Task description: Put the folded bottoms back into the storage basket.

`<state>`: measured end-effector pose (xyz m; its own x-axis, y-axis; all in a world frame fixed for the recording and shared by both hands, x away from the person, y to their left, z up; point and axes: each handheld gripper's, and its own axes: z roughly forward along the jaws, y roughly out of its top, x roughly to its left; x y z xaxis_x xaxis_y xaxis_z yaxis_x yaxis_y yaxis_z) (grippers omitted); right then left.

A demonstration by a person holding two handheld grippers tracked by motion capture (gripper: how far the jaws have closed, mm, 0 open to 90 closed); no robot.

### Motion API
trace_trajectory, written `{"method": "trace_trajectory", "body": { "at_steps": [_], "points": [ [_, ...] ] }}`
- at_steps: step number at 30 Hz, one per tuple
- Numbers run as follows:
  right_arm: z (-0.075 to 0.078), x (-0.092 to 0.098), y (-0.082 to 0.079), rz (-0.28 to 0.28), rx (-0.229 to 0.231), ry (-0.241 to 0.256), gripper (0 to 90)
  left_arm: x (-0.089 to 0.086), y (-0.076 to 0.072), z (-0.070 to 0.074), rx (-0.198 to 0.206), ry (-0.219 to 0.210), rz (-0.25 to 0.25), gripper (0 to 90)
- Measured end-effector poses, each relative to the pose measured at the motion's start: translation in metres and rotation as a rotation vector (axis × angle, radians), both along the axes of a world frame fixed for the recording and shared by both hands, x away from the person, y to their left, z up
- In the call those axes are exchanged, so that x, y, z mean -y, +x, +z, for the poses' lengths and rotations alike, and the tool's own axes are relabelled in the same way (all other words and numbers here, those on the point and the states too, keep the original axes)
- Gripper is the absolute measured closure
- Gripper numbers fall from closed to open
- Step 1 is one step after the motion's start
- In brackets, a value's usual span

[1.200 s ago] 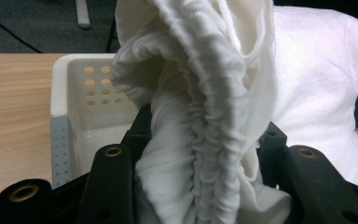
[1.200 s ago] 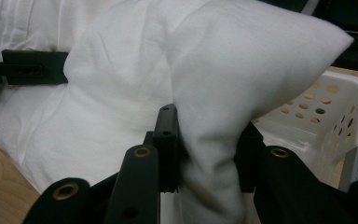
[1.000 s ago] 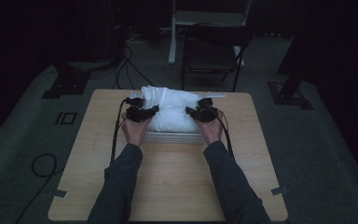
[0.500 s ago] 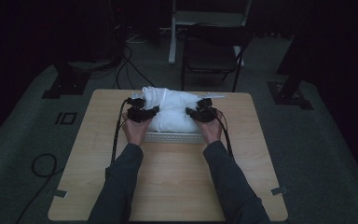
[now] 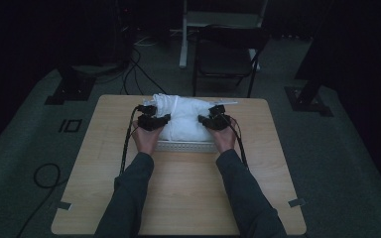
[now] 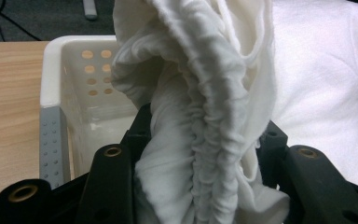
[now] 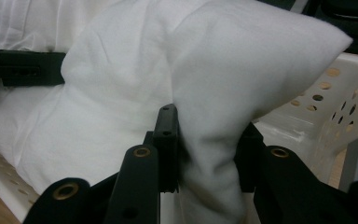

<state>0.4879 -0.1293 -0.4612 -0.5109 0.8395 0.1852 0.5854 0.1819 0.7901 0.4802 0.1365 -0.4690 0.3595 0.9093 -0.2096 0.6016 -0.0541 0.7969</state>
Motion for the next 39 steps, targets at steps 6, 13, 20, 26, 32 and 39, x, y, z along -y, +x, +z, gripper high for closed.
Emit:
{"method": "trace_trajectory", "body": {
  "at_steps": [6,13,20,26,32,39],
  "points": [
    [-0.003,-0.001,0.001,0.002,-0.006,-0.003,70.0,0.000,0.001,-0.002,-0.003,0.015,-0.003,53.5],
    [-0.005,-0.002,0.002,0.003,-0.010,-0.012,70.0,0.000,0.002,-0.004,-0.010,0.030,-0.010,53.2],
    [-0.010,-0.006,0.001,0.006,-0.016,-0.046,69.9,0.001,0.004,-0.009,-0.048,0.066,-0.018,52.5],
    [-0.014,-0.008,0.001,0.005,-0.027,-0.060,69.5,0.002,0.004,-0.012,-0.066,0.098,-0.020,52.0],
    [-0.016,-0.008,0.001,-0.004,-0.033,-0.088,69.1,0.008,0.002,-0.014,-0.078,0.121,-0.016,52.0],
    [-0.021,-0.003,0.000,-0.023,-0.055,-0.115,68.3,0.018,0.000,-0.019,-0.091,0.155,-0.024,51.9]
  ]
}}
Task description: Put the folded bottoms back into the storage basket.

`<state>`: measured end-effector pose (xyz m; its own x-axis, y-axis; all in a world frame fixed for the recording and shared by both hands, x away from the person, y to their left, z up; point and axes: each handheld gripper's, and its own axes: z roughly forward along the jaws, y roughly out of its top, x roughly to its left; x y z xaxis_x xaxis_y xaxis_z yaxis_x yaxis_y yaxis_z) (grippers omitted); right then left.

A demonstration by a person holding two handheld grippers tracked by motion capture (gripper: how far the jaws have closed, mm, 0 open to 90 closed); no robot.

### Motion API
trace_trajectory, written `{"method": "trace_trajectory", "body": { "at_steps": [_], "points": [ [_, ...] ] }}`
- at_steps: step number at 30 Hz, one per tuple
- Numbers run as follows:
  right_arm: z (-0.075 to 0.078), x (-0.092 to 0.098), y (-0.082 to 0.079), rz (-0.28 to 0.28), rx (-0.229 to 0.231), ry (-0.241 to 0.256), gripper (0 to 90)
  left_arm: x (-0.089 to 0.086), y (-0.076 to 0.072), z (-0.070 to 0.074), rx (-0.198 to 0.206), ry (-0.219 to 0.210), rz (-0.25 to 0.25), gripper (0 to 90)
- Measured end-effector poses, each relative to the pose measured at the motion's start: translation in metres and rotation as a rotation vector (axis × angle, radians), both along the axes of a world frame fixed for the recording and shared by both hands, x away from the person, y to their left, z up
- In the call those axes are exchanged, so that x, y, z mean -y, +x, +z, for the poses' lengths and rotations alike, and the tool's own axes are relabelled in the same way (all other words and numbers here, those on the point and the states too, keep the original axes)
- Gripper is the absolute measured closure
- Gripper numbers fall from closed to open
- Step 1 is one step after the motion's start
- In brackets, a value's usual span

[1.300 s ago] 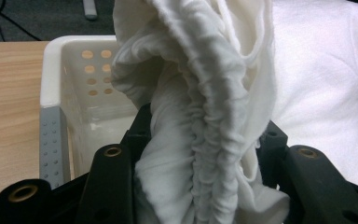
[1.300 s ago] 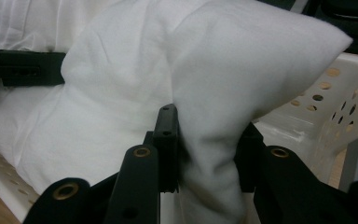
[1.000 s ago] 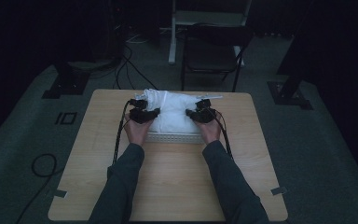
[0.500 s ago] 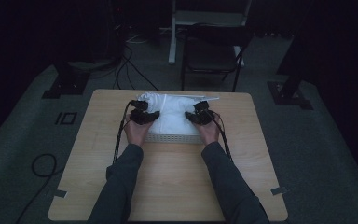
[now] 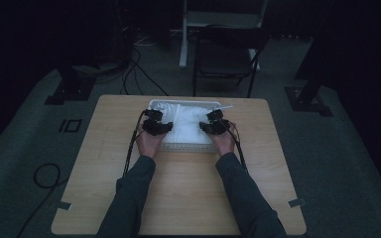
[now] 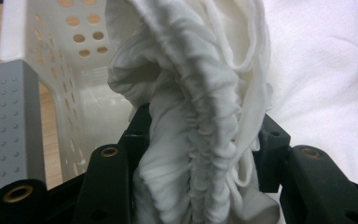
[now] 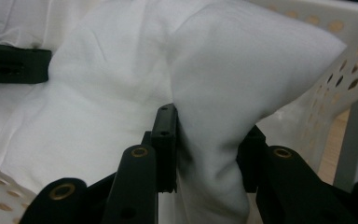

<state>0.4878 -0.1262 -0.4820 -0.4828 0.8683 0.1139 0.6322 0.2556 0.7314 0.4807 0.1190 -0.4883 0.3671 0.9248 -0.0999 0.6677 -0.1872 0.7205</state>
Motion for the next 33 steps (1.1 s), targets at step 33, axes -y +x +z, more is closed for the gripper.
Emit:
{"method": "trace_trajectory", "body": {
  "at_steps": [33],
  "points": [
    [0.014,0.021,-0.013,-0.055,0.071,-0.033,48.0,-0.038,-0.027,0.022,0.138,-0.075,0.113,44.0]
  ]
}}
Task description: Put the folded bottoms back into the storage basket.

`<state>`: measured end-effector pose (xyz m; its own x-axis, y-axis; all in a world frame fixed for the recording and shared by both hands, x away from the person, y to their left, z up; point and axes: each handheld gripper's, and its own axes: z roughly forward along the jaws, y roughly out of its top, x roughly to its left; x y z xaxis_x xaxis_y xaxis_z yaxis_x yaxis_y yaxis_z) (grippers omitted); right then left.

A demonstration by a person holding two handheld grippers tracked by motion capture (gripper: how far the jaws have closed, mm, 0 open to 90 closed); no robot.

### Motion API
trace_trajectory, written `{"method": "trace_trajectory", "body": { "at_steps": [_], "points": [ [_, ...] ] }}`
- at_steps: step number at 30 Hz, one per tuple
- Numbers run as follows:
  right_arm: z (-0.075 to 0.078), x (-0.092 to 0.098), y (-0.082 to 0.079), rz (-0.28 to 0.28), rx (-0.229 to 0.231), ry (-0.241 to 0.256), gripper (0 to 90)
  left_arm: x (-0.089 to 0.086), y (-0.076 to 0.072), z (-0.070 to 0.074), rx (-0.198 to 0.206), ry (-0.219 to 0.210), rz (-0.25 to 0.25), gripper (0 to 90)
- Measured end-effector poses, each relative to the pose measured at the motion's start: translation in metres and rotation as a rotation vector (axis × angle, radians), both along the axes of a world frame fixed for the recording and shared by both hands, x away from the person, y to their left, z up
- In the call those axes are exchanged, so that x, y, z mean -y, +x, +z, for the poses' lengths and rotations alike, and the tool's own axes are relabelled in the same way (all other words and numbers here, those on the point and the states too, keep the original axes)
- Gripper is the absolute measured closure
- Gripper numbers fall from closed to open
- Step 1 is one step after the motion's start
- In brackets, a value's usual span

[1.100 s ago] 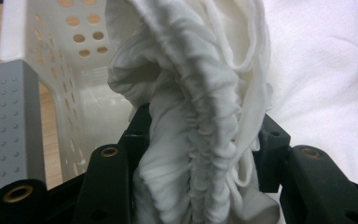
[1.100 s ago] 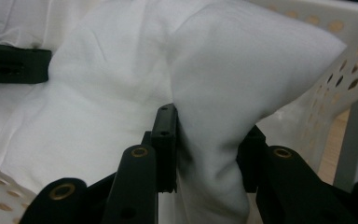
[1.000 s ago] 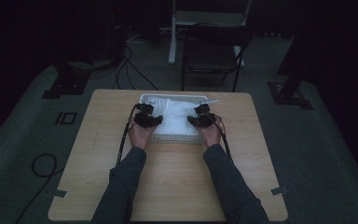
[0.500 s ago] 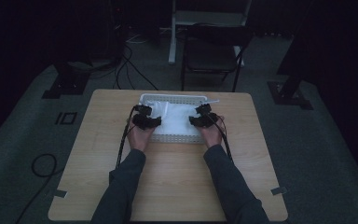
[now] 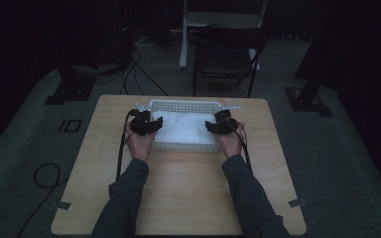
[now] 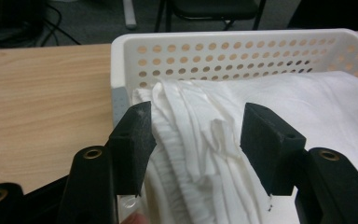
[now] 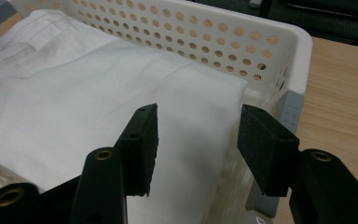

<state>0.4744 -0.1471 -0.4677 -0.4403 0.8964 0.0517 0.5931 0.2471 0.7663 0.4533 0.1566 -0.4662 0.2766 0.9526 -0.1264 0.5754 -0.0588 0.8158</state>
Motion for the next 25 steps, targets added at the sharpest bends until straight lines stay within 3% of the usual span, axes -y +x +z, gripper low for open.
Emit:
{"method": "trace_trajectory", "body": {
  "at_steps": [3,8,16,22,25],
  "points": [
    [0.001,0.004,-0.006,0.008,0.017,-0.008,47.8,-0.005,-0.005,-0.001,-0.009,-0.019,-0.018,45.8],
    [-0.001,0.015,-0.015,-0.001,0.033,0.027,47.9,-0.015,-0.015,0.000,0.001,-0.060,-0.023,46.1],
    [-0.005,0.038,-0.038,-0.013,0.065,0.033,49.1,-0.033,-0.042,-0.002,0.026,-0.045,-0.028,46.1],
    [-0.009,0.062,-0.057,-0.056,0.089,0.062,49.5,-0.048,-0.065,-0.009,0.052,-0.077,-0.002,45.4],
    [-0.015,0.073,-0.065,-0.072,0.089,0.071,49.3,-0.053,-0.074,-0.015,0.056,-0.062,0.019,44.2]
  ]
}}
